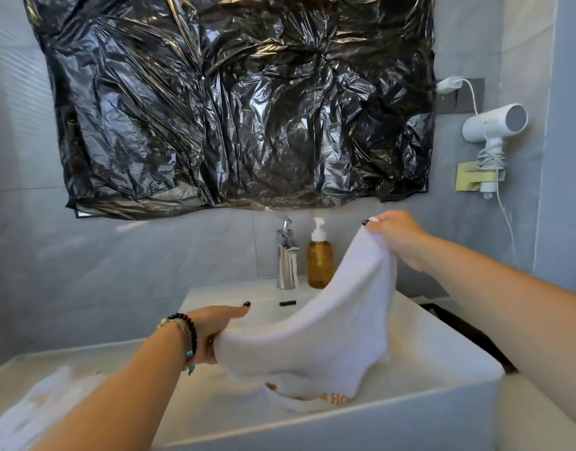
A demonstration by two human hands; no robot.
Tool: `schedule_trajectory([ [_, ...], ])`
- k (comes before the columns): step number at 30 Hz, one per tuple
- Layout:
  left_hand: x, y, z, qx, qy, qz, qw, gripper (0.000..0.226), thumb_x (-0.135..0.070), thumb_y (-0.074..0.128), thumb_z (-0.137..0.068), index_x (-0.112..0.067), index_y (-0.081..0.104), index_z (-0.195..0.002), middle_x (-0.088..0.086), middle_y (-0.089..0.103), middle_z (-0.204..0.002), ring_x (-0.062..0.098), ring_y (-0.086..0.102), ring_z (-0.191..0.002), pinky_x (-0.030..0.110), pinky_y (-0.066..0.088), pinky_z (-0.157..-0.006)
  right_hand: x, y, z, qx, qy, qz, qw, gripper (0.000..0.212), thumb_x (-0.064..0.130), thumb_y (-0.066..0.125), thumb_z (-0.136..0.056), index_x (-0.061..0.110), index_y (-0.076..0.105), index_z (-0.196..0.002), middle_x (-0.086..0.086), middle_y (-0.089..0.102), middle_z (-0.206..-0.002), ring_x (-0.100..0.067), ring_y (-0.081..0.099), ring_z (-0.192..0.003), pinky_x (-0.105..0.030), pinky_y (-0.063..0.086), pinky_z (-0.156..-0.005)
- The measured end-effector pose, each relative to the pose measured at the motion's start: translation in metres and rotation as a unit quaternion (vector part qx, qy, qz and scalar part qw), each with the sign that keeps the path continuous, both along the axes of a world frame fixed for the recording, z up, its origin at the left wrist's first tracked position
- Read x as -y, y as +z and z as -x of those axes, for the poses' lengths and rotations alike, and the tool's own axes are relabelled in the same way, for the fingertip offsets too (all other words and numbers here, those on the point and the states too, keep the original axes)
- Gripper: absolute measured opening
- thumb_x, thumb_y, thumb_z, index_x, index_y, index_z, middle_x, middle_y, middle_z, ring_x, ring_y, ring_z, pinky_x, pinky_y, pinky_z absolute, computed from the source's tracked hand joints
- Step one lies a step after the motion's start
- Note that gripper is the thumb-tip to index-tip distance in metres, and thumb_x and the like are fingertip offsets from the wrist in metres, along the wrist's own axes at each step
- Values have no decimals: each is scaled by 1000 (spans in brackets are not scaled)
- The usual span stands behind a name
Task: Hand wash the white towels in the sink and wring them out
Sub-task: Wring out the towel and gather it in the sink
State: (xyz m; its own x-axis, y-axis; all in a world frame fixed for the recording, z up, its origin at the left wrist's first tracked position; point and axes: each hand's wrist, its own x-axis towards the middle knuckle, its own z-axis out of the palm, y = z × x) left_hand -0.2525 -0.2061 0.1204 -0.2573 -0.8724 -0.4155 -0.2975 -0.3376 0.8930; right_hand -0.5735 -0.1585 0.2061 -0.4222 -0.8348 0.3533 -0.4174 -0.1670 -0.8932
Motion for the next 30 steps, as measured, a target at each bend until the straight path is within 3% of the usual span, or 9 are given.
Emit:
schedule_trajectory([
  [4, -8, -8, 18, 24, -1, 40, 999, 42, -11, 76, -84, -2, 63, -123, 19, 74, -103, 35, 70, -93, 51, 55, -91, -9, -47, 2, -79, -7, -89, 993, 21, 19, 68, -86, 13, 48, -89, -6, 48, -88, -18, 45, -80, -29, 32, -63],
  [7, -9, 7, 42, -48, 46, 158, 985, 71, -6, 82, -77, -11, 49, -140, 20, 67, -118, 33, 70, -93, 43, 59, -80, -15, -65, -6, -82, 97, -129, 984, 70, 23, 83, -75, 22, 42, -131, 2, 48, -121, -16, 49, -111, -27, 43, -82],
  [10, -14, 33, 64, -132, 83, 252, 955, 28, -4, 73, -84, -21, 70, -106, 13, 70, -106, 20, 67, -77, 25, 55, -61, -19, -59, -17, -218, 194, -154, 944, 93, 37, 87, -66, 32, 39, -146, 17, 38, -137, -5, 32, -131, -22, 31, -103],
  [14, -17, 72, 65, -165, 3, 310, 937, 35, 5, 68, -85, -22, 74, -107, 16, 68, -114, 23, 66, -89, 31, 58, -79, -18, -32, -15, -485, 116, -205, 842, 56, 48, 84, -66, 25, 67, -113, 14, 50, -102, -14, 52, -110, -26, 43, -79],
  [16, -13, 88, 55, -39, -23, 368, 929, 48, 0, 79, -78, -23, 70, -118, 9, 63, -125, 23, 61, -110, 36, 51, -99, -17, -15, -10, -543, 5, -156, 825, 27, 44, 76, -76, 21, 67, -85, 3, 59, -88, -26, 59, -94, -30, 44, -66],
  [19, -10, 110, 43, 261, -34, 497, 827, 52, -13, 84, -76, -20, 68, -126, 3, 64, -122, 21, 55, -120, 37, 43, -108, -19, 17, -8, -552, -129, -75, 820, 28, 47, 64, -86, 19, 66, -85, -6, 61, -102, -31, 60, -98, -31, 41, -67],
  [21, -10, 125, 38, 330, -11, 567, 754, 29, -20, 77, -84, -12, 75, -112, 10, 71, -105, 28, 61, -109, 40, 46, -101, -21, 40, -13, -540, -167, -29, 824, 34, 50, 62, -88, 16, 67, -87, -6, 59, -104, -32, 59, -99, -32, 40, -69],
  [27, -1, 185, 32, 312, 184, 654, 664, 25, -44, 67, -88, -21, 73, -98, 15, 58, -104, 37, 45, -111, 39, 39, -83, -29, 104, -28, -472, -226, 102, 846, 29, 41, 61, -89, 13, 67, -84, -6, 49, -95, -31, 55, -88, -32, 38, -65],
  [30, -9, 202, 27, 247, 217, 648, 687, 25, -48, 72, -84, -24, 67, -89, 10, 41, -125, 32, 34, -121, 37, 39, -94, -32, 128, -24, -428, -207, 148, 867, 25, 34, 65, -84, 9, 67, -78, -7, 52, -91, -30, 54, -84, -36, 44, -62],
])
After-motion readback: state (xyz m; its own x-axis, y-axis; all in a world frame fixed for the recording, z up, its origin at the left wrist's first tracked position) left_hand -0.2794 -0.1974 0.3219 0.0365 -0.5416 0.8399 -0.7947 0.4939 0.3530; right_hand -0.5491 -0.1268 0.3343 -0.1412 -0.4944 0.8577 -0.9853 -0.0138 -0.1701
